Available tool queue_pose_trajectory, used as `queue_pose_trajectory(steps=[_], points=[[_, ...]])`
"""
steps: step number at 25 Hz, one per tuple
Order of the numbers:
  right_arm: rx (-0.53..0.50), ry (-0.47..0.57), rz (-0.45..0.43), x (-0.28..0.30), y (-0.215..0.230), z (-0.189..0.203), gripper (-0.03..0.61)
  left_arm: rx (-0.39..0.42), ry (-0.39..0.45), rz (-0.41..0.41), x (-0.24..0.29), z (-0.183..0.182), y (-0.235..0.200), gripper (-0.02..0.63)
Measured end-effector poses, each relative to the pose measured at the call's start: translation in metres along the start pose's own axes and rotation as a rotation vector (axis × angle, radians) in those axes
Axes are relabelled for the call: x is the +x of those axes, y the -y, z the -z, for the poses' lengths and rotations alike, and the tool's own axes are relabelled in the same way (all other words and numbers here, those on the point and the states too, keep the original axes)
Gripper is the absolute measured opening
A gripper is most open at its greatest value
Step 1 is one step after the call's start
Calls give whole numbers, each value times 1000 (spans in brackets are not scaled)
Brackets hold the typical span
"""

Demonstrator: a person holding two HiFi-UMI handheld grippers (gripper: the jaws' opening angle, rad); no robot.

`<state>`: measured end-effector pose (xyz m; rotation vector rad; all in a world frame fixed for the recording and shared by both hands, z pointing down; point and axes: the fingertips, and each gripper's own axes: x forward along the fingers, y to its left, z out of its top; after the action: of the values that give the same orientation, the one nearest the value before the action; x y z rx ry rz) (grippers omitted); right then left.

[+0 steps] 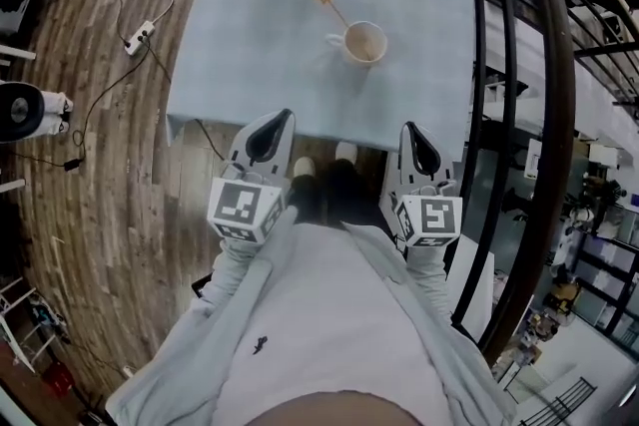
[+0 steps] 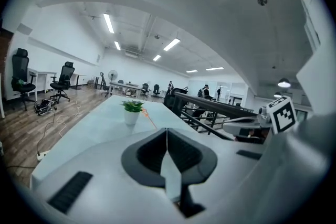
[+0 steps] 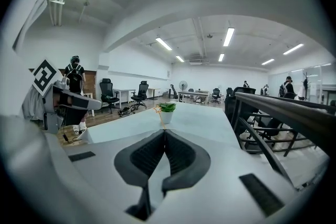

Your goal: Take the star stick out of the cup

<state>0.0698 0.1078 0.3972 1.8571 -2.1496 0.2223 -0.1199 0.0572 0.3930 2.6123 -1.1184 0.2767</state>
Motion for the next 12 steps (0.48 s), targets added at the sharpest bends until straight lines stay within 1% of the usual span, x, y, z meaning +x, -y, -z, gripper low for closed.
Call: queue_pose_trajectory(steps=[3, 6, 12], points=[[4, -6, 1, 13, 9, 2, 15, -3, -7, 7, 16, 2, -2, 21], [10, 3, -13, 34, 20, 0, 15, 3, -2, -4, 35, -3, -8, 21], [9, 55, -73, 88, 44, -31, 15, 25, 24, -44, 79, -35, -25, 21]])
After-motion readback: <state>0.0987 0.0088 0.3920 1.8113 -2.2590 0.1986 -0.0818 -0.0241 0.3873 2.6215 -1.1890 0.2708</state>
